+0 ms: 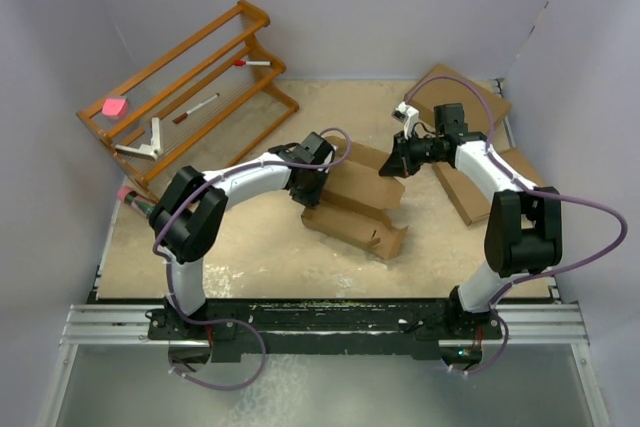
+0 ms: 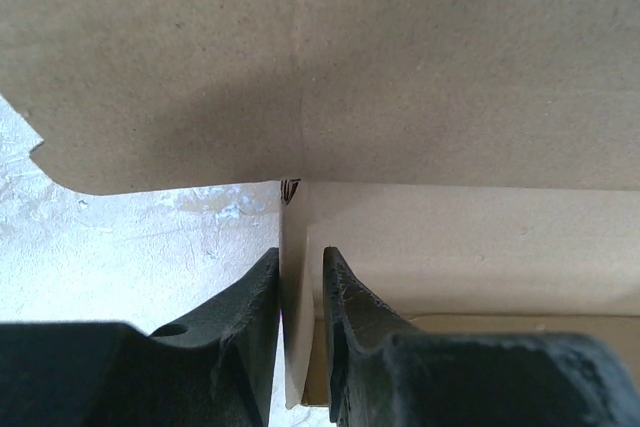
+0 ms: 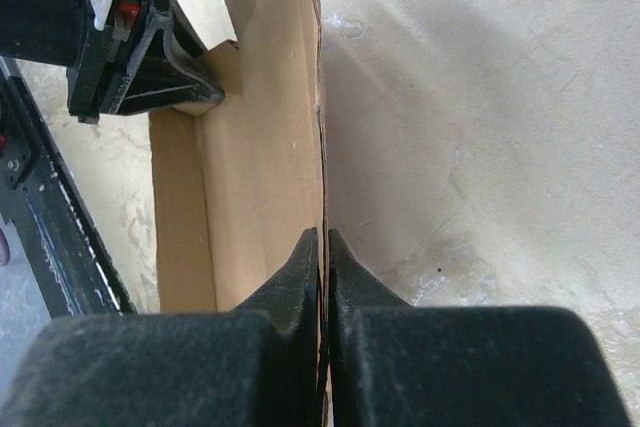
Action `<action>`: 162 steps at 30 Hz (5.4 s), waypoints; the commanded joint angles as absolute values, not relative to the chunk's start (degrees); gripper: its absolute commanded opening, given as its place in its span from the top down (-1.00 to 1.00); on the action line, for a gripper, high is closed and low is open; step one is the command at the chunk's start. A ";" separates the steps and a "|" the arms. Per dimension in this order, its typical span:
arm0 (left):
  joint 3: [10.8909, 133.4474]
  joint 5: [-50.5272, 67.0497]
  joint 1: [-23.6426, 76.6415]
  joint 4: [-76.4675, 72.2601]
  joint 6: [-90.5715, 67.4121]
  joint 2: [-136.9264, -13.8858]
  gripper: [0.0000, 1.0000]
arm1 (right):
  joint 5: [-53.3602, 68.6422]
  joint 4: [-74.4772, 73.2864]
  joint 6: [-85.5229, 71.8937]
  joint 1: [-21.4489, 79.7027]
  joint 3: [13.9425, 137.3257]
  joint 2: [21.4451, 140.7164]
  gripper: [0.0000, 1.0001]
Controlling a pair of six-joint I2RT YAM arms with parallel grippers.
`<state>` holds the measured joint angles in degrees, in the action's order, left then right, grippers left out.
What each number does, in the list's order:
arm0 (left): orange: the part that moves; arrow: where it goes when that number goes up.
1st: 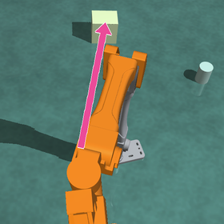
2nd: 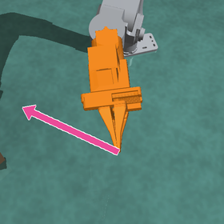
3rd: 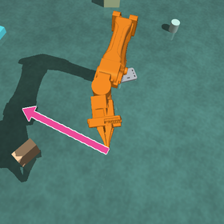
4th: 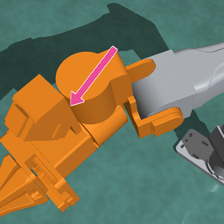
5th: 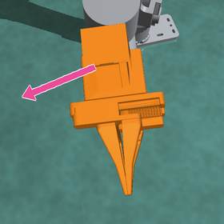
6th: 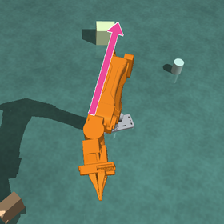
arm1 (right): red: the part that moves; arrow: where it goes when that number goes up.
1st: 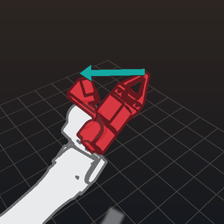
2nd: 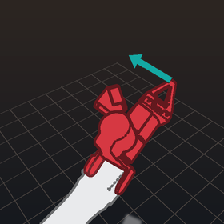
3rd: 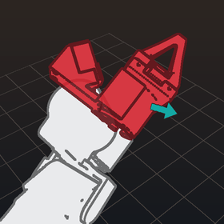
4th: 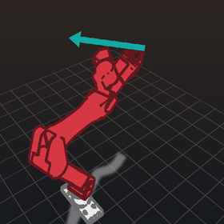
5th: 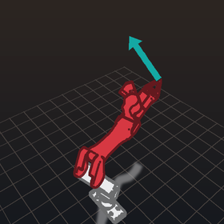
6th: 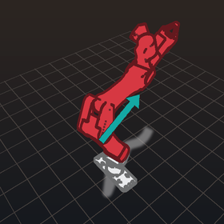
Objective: Fold the paper box
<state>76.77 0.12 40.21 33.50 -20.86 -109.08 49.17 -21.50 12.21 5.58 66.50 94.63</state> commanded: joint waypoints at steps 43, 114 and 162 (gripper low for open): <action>66.28 -3.15 41.53 18.75 -24.40 -84.90 0.07 | 52.04 -27.42 22.88 6.16 70.37 93.36 1.00; 50.33 36.90 25.26 -15.03 4.35 -83.51 0.91 | 55.82 -60.53 54.01 12.60 105.15 104.64 -0.37; 42.28 29.60 28.57 -15.38 0.00 -71.51 0.92 | 34.38 -0.45 9.04 6.46 61.52 97.95 0.19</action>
<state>42.30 28.51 28.32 -11.70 1.02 -73.36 33.34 1.13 8.32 6.33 59.05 98.63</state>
